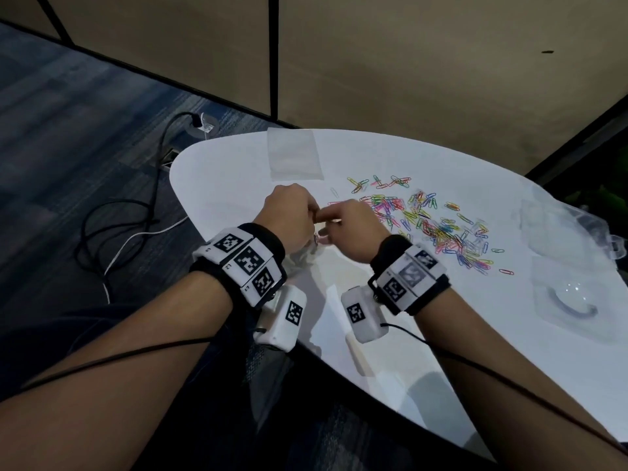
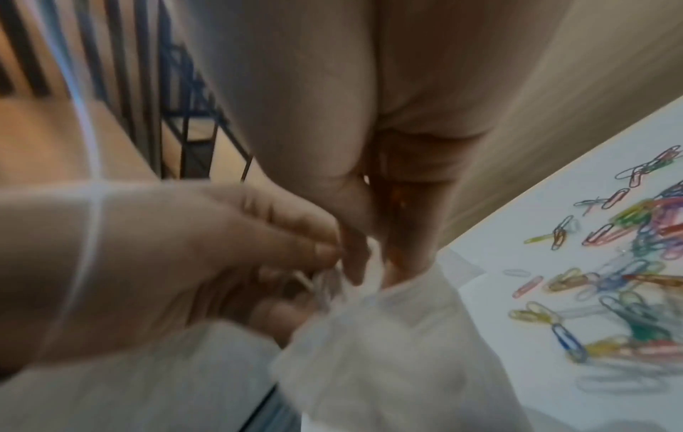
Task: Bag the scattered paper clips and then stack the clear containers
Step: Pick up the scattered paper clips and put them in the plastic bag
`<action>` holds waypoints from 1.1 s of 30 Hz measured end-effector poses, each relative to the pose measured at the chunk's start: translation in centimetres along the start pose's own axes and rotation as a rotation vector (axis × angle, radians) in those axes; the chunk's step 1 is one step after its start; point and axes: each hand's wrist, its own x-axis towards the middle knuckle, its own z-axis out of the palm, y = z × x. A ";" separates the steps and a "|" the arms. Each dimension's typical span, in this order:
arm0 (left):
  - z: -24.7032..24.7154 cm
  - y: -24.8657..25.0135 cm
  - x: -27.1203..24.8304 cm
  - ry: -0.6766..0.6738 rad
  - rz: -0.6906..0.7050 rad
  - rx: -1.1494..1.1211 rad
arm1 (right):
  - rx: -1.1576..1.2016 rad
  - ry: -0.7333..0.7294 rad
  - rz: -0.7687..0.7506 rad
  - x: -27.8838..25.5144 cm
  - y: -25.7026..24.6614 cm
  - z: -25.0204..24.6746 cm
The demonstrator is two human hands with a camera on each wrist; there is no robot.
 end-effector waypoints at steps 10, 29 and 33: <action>-2.1 -2.6 1.3 0.071 -0.058 -0.089 | -0.269 -0.006 0.193 10.1 6.1 -1.8; -1.1 -1.3 0.3 0.005 -0.008 0.000 | -0.882 -0.063 -0.091 5.1 10.9 2.6; -1.1 -0.8 -0.1 0.013 0.004 0.038 | -0.642 0.101 0.145 4.7 11.4 0.3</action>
